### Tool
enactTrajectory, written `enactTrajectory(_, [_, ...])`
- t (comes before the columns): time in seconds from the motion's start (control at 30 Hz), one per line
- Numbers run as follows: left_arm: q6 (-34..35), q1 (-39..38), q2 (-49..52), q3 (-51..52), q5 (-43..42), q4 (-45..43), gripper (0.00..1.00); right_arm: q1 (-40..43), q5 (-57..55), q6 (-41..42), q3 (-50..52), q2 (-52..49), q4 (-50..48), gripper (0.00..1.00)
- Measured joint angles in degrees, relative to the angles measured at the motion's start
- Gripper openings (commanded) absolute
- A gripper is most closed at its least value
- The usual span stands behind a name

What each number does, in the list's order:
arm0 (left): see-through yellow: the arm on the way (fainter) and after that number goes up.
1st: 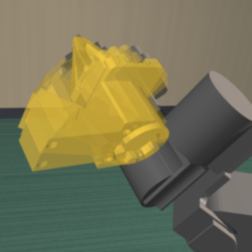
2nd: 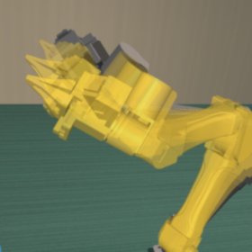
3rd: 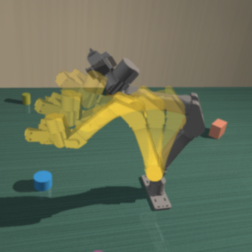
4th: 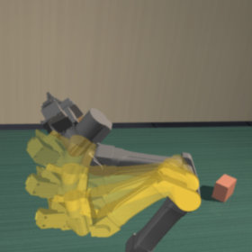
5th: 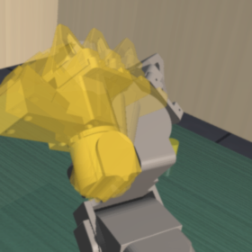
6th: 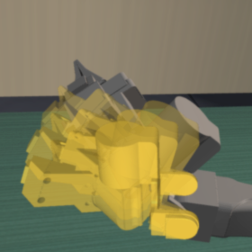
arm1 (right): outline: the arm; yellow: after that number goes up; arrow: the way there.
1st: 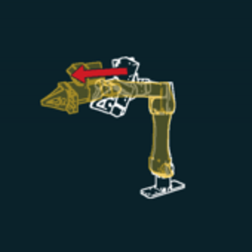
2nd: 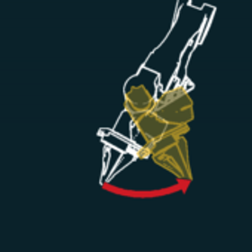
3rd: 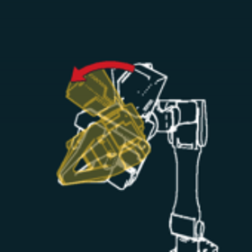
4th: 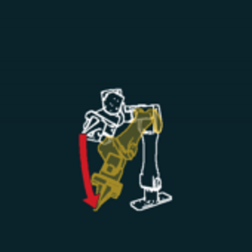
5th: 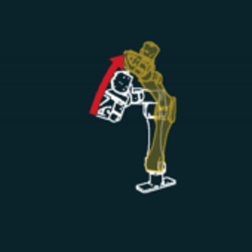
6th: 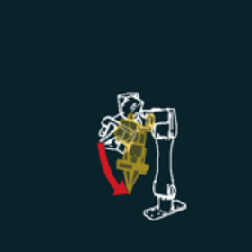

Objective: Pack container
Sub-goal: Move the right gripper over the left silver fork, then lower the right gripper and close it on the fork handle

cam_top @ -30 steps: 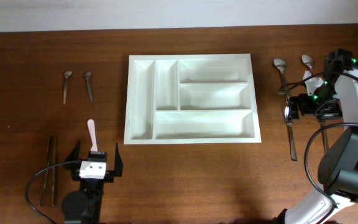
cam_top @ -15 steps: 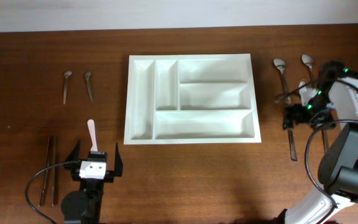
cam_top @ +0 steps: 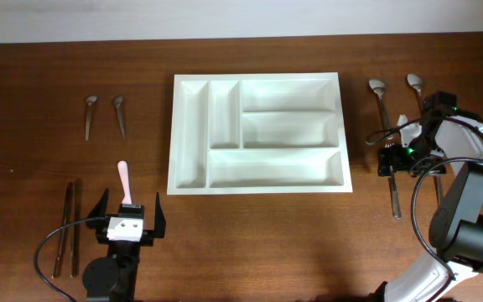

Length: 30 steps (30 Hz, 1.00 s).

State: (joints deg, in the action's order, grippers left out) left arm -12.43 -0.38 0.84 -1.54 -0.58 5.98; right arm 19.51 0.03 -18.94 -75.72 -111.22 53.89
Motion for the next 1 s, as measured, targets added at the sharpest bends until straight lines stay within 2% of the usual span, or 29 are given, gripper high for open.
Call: enactTrajectory(1.0, [0.0,0.0,0.0,0.0,0.0,0.0,0.99,0.0,-0.2,-3.0,0.0,-3.5,-1.9,0.98])
